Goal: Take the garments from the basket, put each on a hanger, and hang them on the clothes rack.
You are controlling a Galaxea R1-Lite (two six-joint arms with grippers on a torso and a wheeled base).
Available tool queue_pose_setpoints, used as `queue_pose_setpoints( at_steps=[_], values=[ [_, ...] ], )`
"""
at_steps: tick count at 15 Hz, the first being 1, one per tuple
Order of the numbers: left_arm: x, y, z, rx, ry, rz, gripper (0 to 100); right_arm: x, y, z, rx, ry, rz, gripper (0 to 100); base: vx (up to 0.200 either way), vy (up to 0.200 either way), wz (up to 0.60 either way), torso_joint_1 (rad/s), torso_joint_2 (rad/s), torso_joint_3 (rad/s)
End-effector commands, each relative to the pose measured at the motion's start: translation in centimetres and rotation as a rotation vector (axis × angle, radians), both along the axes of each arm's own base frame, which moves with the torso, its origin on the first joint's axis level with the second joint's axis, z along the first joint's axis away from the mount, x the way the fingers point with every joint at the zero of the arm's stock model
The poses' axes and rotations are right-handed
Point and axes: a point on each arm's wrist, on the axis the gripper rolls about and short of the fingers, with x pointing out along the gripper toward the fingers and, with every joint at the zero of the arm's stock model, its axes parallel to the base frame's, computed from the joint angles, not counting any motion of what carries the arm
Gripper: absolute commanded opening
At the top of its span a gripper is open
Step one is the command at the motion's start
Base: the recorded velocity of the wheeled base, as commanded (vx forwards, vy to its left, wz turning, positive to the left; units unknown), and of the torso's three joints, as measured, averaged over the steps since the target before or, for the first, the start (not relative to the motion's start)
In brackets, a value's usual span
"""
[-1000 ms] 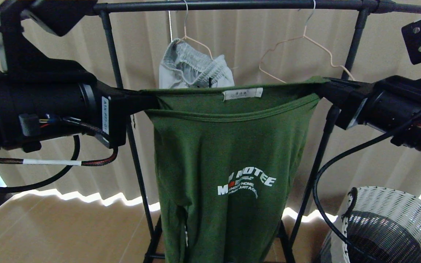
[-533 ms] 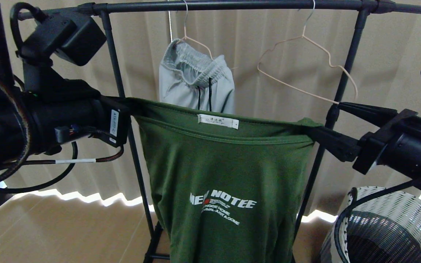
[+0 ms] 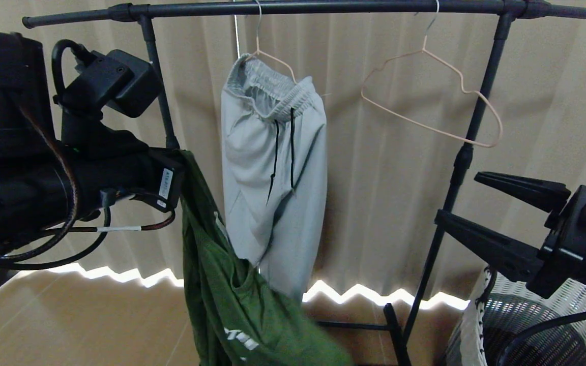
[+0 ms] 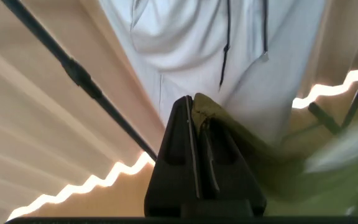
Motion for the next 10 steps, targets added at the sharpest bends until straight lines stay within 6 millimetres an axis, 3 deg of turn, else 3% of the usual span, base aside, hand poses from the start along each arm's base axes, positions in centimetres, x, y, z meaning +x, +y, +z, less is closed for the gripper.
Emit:
queue_pose_setpoints(
  at_steps=[1, 5, 10],
  values=[
    [0.0, 0.0, -0.1, 0.003, 0.003, 0.0, 0, -0.3, -0.2, 0.0, 0.003, -0.006, 0.001, 100, 0.0, 0.0, 0.0, 0.0, 0.0, 0.0],
    [-1.1, 1.1, -0.3, 0.013, -0.005, 0.048, 0, 0.1, -1.4, -1.6, -0.075, 0.019, -0.086, 100, 0.0, 0.0, 0.0, 0.0, 0.0, 0.0],
    [-5.1, 5.7, -1.1, -0.002, -0.032, 0.159, 0, 1.0, -4.1, -2.1, -0.139, 0.021, -0.389, 100, 0.0, 0.0, 0.0, 0.0, 0.0, 0.0]
  ],
)
